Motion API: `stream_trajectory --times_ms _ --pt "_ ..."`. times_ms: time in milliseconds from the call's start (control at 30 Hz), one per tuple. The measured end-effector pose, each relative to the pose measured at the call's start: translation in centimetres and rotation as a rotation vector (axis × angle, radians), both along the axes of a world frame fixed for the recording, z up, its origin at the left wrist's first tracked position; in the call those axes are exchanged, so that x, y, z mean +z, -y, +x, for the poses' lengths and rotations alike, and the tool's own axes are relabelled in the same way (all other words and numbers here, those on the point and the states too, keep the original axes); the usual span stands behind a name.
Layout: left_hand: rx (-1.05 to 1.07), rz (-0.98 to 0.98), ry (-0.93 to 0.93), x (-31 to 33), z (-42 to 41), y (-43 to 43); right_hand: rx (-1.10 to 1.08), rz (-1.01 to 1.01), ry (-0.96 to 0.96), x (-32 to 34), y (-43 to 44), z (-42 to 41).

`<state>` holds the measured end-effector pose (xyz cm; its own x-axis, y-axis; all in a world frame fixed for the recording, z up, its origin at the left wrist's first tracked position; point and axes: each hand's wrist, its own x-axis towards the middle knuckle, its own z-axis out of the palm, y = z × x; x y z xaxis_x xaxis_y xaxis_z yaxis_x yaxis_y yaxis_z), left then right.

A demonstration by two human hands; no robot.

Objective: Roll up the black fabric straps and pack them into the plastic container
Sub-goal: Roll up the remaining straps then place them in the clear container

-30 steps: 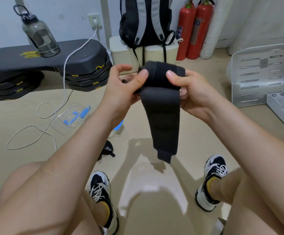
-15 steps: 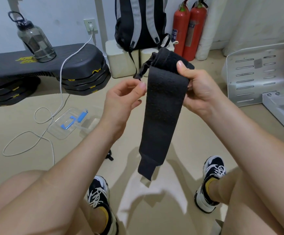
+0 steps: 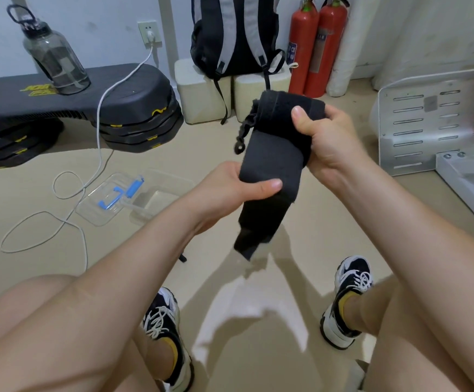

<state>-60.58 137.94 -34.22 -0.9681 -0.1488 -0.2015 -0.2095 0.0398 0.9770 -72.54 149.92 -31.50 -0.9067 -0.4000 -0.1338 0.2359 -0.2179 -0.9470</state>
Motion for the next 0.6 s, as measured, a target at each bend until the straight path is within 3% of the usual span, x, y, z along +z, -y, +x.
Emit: stream_trajectory --times_ms 300,600 --pt "0.035 -0.123 0.032 0.3 0.9 0.6 -0.066 0.055 -0.177 -0.6 -0.5 -0.9" --pt "-0.107 0.026 0.180 0.4 1.7 0.5 -0.073 0.019 -0.269 -0.9 0.0 -0.7"
